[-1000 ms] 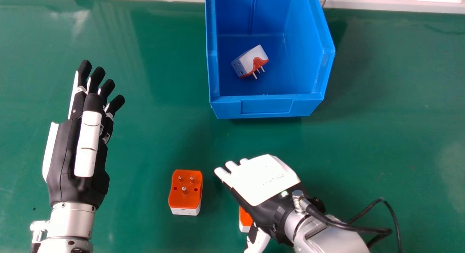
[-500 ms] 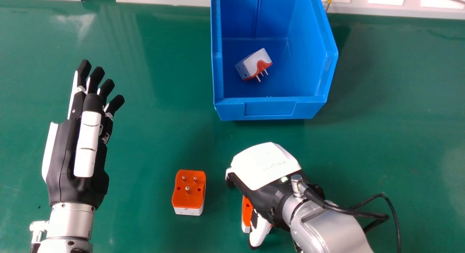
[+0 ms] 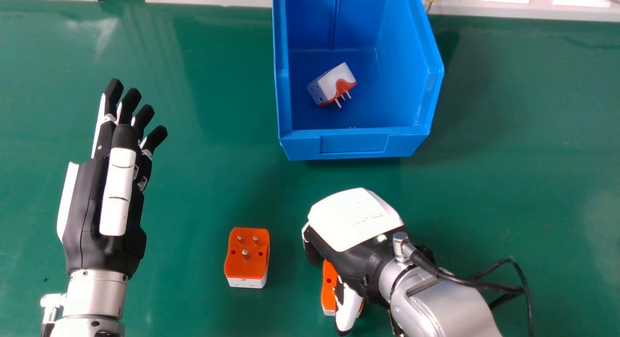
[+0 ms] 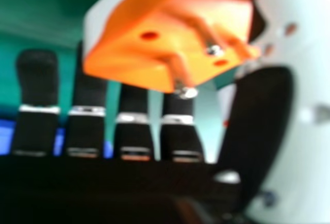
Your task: Pick all objects and put in blue box
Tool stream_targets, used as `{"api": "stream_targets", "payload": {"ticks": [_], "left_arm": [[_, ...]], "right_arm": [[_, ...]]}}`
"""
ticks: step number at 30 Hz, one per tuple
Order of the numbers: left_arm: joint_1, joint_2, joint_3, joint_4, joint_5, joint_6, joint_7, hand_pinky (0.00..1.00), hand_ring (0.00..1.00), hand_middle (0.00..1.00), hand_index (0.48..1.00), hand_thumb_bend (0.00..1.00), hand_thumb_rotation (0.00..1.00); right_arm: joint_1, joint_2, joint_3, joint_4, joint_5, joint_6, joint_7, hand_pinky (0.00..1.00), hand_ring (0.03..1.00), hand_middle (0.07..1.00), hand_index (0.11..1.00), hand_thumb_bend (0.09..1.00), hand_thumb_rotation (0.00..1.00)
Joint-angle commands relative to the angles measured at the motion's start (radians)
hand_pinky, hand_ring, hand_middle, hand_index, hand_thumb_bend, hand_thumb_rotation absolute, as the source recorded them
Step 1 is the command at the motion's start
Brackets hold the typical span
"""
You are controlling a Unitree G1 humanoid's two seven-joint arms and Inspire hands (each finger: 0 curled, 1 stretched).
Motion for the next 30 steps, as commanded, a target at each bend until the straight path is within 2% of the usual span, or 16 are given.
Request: {"api": "stream_targets", "payload": {"ticks": [1, 4, 6, 9, 11, 17, 21, 24, 27, 30], "left_arm": [[-0.002, 0.008, -0.001, -0.018, -0.002, -0.017, -0.009, 0.93, 0.97, 0.99, 0.989, 0.72, 0.81], [-0.001, 0.008, -0.002, -0.020, 0.001, -0.016, -0.007, 0.93, 0.97, 0.99, 0.990, 0.73, 0.81], [-0.001, 0.008, -0.002, -0.020, -0.002, -0.013, -0.008, 0.93, 0.97, 0.99, 0.990, 0.73, 0.81], [0.001, 0.007, -0.003, -0.025, 0.009, -0.011, 0.001, 0.93, 0.97, 0.99, 0.992, 0.73, 0.81], [0.000, 0.007, -0.003, -0.023, 0.009, -0.013, 0.001, 0.93, 0.97, 0.99, 0.992, 0.73, 0.81], [0.003, 0.005, -0.007, -0.032, 0.012, -0.008, 0.007, 0.93, 0.97, 1.00, 0.995, 0.73, 0.81], [0.001, 0.007, -0.007, -0.027, 0.006, -0.004, 0.002, 0.93, 0.97, 0.99, 0.994, 0.73, 0.81], [0.001, 0.008, -0.007, -0.027, 0.001, 0.000, -0.003, 0.93, 0.97, 1.00, 0.994, 0.74, 0.80], [-0.002, 0.008, -0.005, -0.019, 0.010, -0.012, 0.000, 0.93, 0.97, 1.00, 0.994, 0.74, 0.80], [-0.003, 0.008, -0.005, -0.017, 0.014, -0.013, 0.003, 0.93, 0.97, 1.00, 0.994, 0.74, 0.80]], "right_arm": [[0.017, -0.011, 0.006, 0.001, 0.011, 0.003, 0.013, 0.25, 0.339, 0.540, 0.561, 0.571, 0.05], [0.021, -0.013, 0.006, -0.001, 0.019, -0.001, -0.009, 0.23, 0.316, 0.526, 0.546, 0.562, 0.04], [0.025, -0.016, 0.006, -0.002, 0.027, -0.006, -0.030, 0.23, 0.316, 0.526, 0.546, 0.562, 0.04], [0.026, -0.020, 0.004, -0.011, 0.042, -0.010, -0.050, 0.21, 0.298, 0.515, 0.534, 0.555, 0.03], [0.025, -0.023, 0.002, -0.019, 0.047, -0.009, -0.053, 0.21, 0.298, 0.515, 0.534, 0.555, 0.03], [0.009, -0.028, -0.021, -0.110, 0.043, 0.001, 0.001, 0.19, 0.268, 0.499, 0.517, 0.545, 0.02], [-0.002, -0.024, -0.065, -0.199, 0.057, 0.011, 0.040, 0.18, 0.258, 0.494, 0.511, 0.541, 0.02], [0.015, -0.022, -0.115, -0.300, 0.079, 0.007, 0.004, 0.17, 0.252, 0.490, 0.506, 0.539, 0.01], [0.016, -0.036, -0.163, -0.390, 0.091, -0.006, 0.012, 0.17, 0.251, 0.473, 0.508, 0.535, 0.01], [0.014, -0.032, -0.199, -0.438, 0.095, -0.010, 0.026, 0.17, 0.248, 0.458, 0.505, 0.533, 0.01]]}}
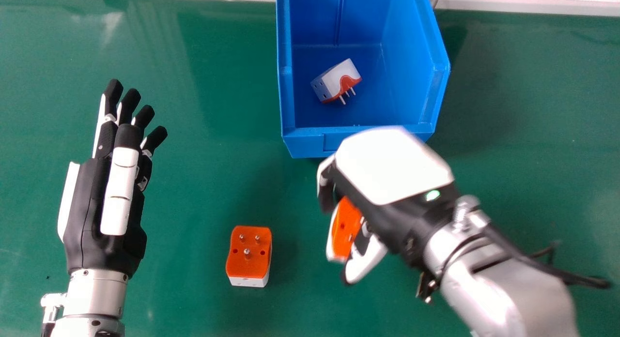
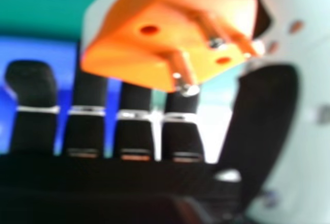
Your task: Pick all objects and put in blue box
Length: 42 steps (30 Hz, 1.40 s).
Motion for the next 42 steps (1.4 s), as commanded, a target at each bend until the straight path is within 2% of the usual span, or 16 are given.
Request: {"api": "stream_targets", "payload": {"ticks": [1, 4, 7, 10, 11, 15, 20, 23, 25, 27, 28, 30, 34, 36, 40, 42], "left_arm": [[-0.005, 0.008, -0.001, -0.009, 0.002, -0.020, -0.008, 0.93, 0.97, 1.00, 0.994, 0.74, 0.80], [-0.009, 0.010, 0.001, -0.004, -0.005, -0.015, -0.012, 0.93, 0.97, 0.99, 0.994, 0.75, 0.80], [-0.010, 0.009, 0.002, -0.003, -0.005, -0.016, -0.014, 0.93, 0.97, 0.99, 0.994, 0.75, 0.80], [-0.012, 0.004, 0.004, -0.002, -0.006, -0.018, -0.010, 0.93, 0.97, 1.00, 0.995, 0.75, 0.80], [-0.013, 0.004, 0.005, 0.001, -0.007, -0.022, -0.011, 0.93, 0.97, 1.00, 0.995, 0.75, 0.80], [-0.016, 0.006, 0.006, 0.008, 0.003, -0.033, -0.009, 0.93, 0.97, 1.00, 0.997, 0.76, 0.79], [-0.015, 0.006, 0.006, 0.012, -0.008, -0.035, -0.018, 0.93, 0.97, 1.00, 0.997, 0.76, 0.79], [-0.013, 0.002, 0.006, 0.007, -0.004, -0.034, -0.012, 0.93, 0.97, 1.00, 0.997, 0.76, 0.79], [-0.010, 0.003, 0.005, 0.003, -0.004, -0.033, -0.014, 0.93, 0.97, 1.00, 0.997, 0.76, 0.79], [-0.006, 0.000, 0.003, -0.003, -0.001, -0.033, -0.009, 0.93, 0.97, 1.00, 0.997, 0.76, 0.79], [-0.005, -0.001, 0.003, -0.005, 0.000, -0.034, -0.008, 0.93, 0.97, 1.00, 0.997, 0.76, 0.79], [-0.001, -0.003, 0.000, -0.008, 0.000, -0.036, -0.010, 0.93, 0.97, 1.00, 0.997, 0.76, 0.79], [0.011, -0.015, -0.008, -0.026, 0.000, -0.031, -0.003, 0.93, 0.97, 1.00, 0.996, 0.76, 0.79], [0.018, -0.022, -0.014, -0.039, 0.005, -0.027, 0.003, 0.93, 0.97, 1.00, 0.995, 0.76, 0.79], [0.028, -0.024, -0.024, -0.046, 0.019, -0.034, 0.012, 0.92, 0.97, 0.99, 0.995, 0.77, 0.79], [0.030, -0.021, -0.026, -0.046, 0.017, -0.034, 0.009, 0.92, 0.97, 0.99, 0.995, 0.77, 0.79]], "right_arm": [[-0.015, 0.005, -0.037, -0.061, 0.014, -0.004, 0.012, 0.17, 0.248, 0.458, 0.505, 0.533, 0.01], [-0.025, 0.013, -0.065, -0.089, 0.008, -0.005, 0.022, 0.17, 0.249, 0.447, 0.504, 0.531, 0.01], [-0.027, 0.017, -0.083, -0.099, 0.023, -0.017, 0.013, 0.17, 0.249, 0.447, 0.504, 0.531, 0.01], [-0.026, 0.020, -0.100, -0.108, 0.047, -0.029, -0.005, 0.17, 0.247, 0.439, 0.503, 0.529, 0.00], [-0.023, 0.022, -0.107, -0.108, 0.057, -0.038, -0.033, 0.17, 0.247, 0.439, 0.503, 0.529, 0.00], [-0.012, 0.022, -0.136, -0.092, 0.087, -0.081, -0.164, 0.17, 0.245, 0.431, 0.496, 0.527, 0.00], [-0.010, 0.043, -0.172, -0.081, 0.120, -0.098, -0.293, 0.17, 0.245, 0.431, 0.496, 0.527, 0.00], [-0.005, 0.048, -0.195, -0.059, 0.159, -0.131, -0.406, 0.17, 0.244, 0.426, 0.493, 0.526, 0.00], [0.000, 0.050, -0.204, -0.044, 0.185, -0.149, -0.462, 0.17, 0.244, 0.426, 0.493, 0.526, 0.00], [0.003, 0.042, -0.208, -0.035, 0.192, -0.162, -0.489, 0.17, 0.244, 0.426, 0.493, 0.526, 0.00], [0.004, 0.039, -0.210, -0.031, 0.196, -0.167, -0.498, 0.21, 0.277, 0.448, 0.492, 0.523, 0.00], [0.007, 0.035, -0.214, -0.023, 0.205, -0.175, -0.514, 0.21, 0.277, 0.448, 0.492, 0.523, 0.00], [0.016, 0.023, -0.220, 0.017, 0.253, -0.228, -0.596, 0.24, 0.306, 0.463, 0.490, 0.521, 0.00], [0.015, 0.011, -0.221, 0.051, 0.268, -0.273, -0.663, 0.27, 0.331, 0.472, 0.489, 0.520, 0.00], [0.003, -0.004, -0.218, 0.131, 0.276, -0.342, -0.780, 0.30, 0.353, 0.479, 0.487, 0.519, 0.00], [-0.021, -0.002, -0.213, 0.171, 0.268, -0.356, -0.813, 0.30, 0.353, 0.479, 0.487, 0.519, 0.00]]}}
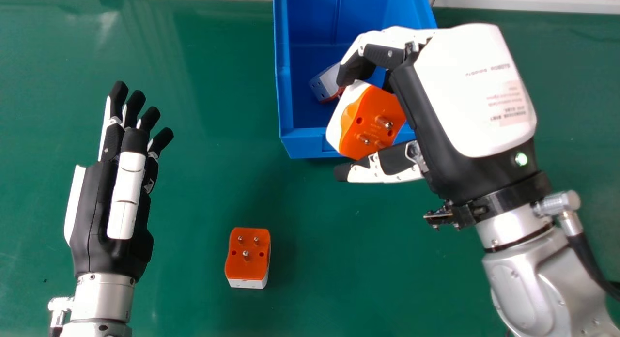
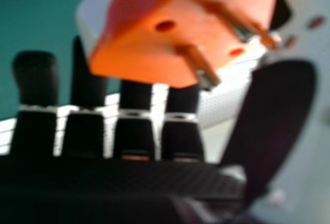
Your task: Pick all objects and put in blue box
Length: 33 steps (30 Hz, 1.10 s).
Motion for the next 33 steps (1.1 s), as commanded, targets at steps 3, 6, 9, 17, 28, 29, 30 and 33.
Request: {"api": "stream_targets", "payload": {"ticks": [3, 6, 9, 17, 28, 29, 30, 33], "left_arm": [[0.007, 0.004, -0.006, -0.023, 0.027, -0.027, 0.008, 0.93, 0.97, 0.99, 0.993, 0.77, 0.79], [0.010, 0.004, -0.006, -0.027, 0.031, -0.024, 0.013, 0.93, 0.97, 0.99, 0.993, 0.77, 0.79], [0.016, 0.000, -0.009, -0.033, 0.024, -0.021, 0.013, 0.93, 0.97, 0.99, 0.991, 0.77, 0.79], [0.023, -0.005, -0.017, -0.036, 0.041, -0.036, 0.031, 0.93, 0.97, 0.99, 0.989, 0.78, 0.79], [0.023, -0.005, -0.019, -0.036, 0.035, -0.032, 0.045, 0.93, 0.97, 0.99, 0.986, 0.78, 0.80], [0.022, -0.005, -0.019, -0.034, 0.035, -0.034, 0.045, 0.93, 0.97, 0.99, 0.986, 0.78, 0.80], [0.020, -0.005, -0.019, -0.031, 0.038, -0.037, 0.046, 0.93, 0.96, 0.99, 0.984, 0.78, 0.79], [0.018, -0.005, -0.021, -0.030, 0.042, -0.031, 0.050, 0.93, 0.96, 0.99, 0.984, 0.78, 0.79]], "right_arm": [[-0.082, 0.010, 0.002, 0.064, 0.013, -0.017, -0.060, 0.32, 0.370, 0.484, 0.487, 0.519, 0.00], [-0.167, 0.020, 0.004, 0.157, 0.015, -0.005, -0.072, 0.32, 0.370, 0.484, 0.487, 0.519, 0.00], [-0.264, 0.014, 0.004, 0.277, 0.004, 0.003, -0.105, 0.33, 0.384, 0.491, 0.484, 0.518, 0.00], [-0.483, -0.054, 0.027, 0.619, -0.005, 0.000, -0.217, 0.34, 0.396, 0.498, 0.483, 0.514, 0.00], [-0.714, -0.099, 0.143, 1.052, -0.004, -0.080, -0.431, 0.33, 0.419, 0.512, 0.485, 0.507, 0.00], [-0.729, -0.099, 0.155, 1.079, -0.007, -0.081, -0.441, 0.33, 0.419, 0.512, 0.485, 0.507, 0.00], [-0.746, -0.099, 0.168, 1.110, -0.009, -0.085, -0.455, 0.33, 0.425, 0.511, 0.493, 0.504, 0.00], [-0.799, -0.102, 0.224, 1.213, -0.034, -0.103, -0.527, 0.33, 0.425, 0.511, 0.493, 0.504, 0.00]]}}
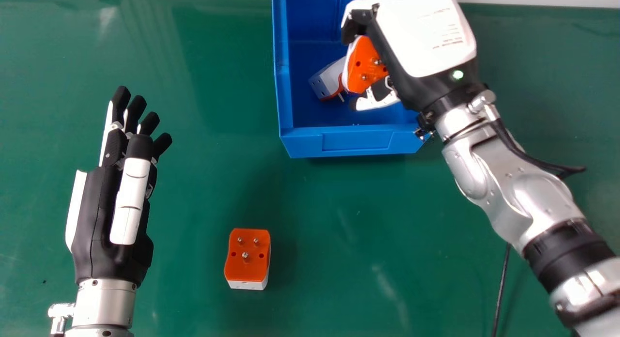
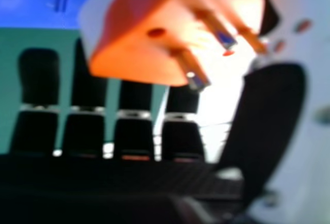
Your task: Pick all objects and put in blue box
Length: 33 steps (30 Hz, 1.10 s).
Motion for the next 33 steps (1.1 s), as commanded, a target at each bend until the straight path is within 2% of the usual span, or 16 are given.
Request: {"api": "stream_targets", "payload": {"ticks": [1, 5, 13, 15, 22, 28, 33], "left_arm": [[-0.006, -0.004, -0.003, -0.011, 0.006, -0.015, 0.005, 0.93, 0.96, 0.99, 0.981, 0.78, 0.79], [-0.013, -0.006, -0.005, -0.001, 0.006, -0.021, 0.006, 0.93, 0.96, 0.99, 0.981, 0.78, 0.79], [-0.023, -0.008, -0.006, 0.015, 0.006, -0.023, 0.010, 0.92, 0.96, 0.98, 0.978, 0.78, 0.79], [-0.025, -0.006, -0.007, 0.020, 0.007, -0.029, 0.006, 0.92, 0.96, 0.98, 0.978, 0.78, 0.79], [-0.031, -0.003, -0.007, 0.038, 0.015, -0.047, 0.009, 0.92, 0.96, 0.98, 0.976, 0.77, 0.78], [-0.037, 0.001, -0.009, 0.053, 0.014, -0.062, 0.001, 0.92, 0.96, 0.98, 0.975, 0.76, 0.79], [-0.043, 0.000, -0.009, 0.063, 0.020, -0.066, 0.006, 0.92, 0.96, 0.98, 0.975, 0.76, 0.79]], "right_arm": [[-0.076, -0.013, 0.034, 0.055, -0.014, -0.025, -0.076, 0.32, 0.431, 0.513, 0.498, 0.502, 0.00], [-0.126, -0.007, 0.096, 0.152, -0.034, -0.042, -0.139, 0.32, 0.431, 0.513, 0.498, 0.502, 0.00], [-0.184, 0.011, 0.163, 0.263, -0.037, -0.038, -0.183, 0.32, 0.437, 0.513, 0.506, 0.500, 0.00], [-0.192, 0.013, 0.176, 0.285, -0.038, -0.032, -0.190, 0.32, 0.437, 0.513, 0.506, 0.500, 0.00], [-0.211, 0.012, 0.204, 0.332, -0.030, -0.019, -0.207, 0.32, 0.436, 0.510, 0.510, 0.499, 0.00], [-0.214, 0.005, 0.209, 0.327, -0.020, -0.015, -0.192, 0.32, 0.438, 0.507, 0.515, 0.499, 0.00], [-0.212, 0.010, 0.205, 0.320, -0.015, 0.023, -0.172, 0.32, 0.441, 0.505, 0.518, 0.499, 0.00]]}}
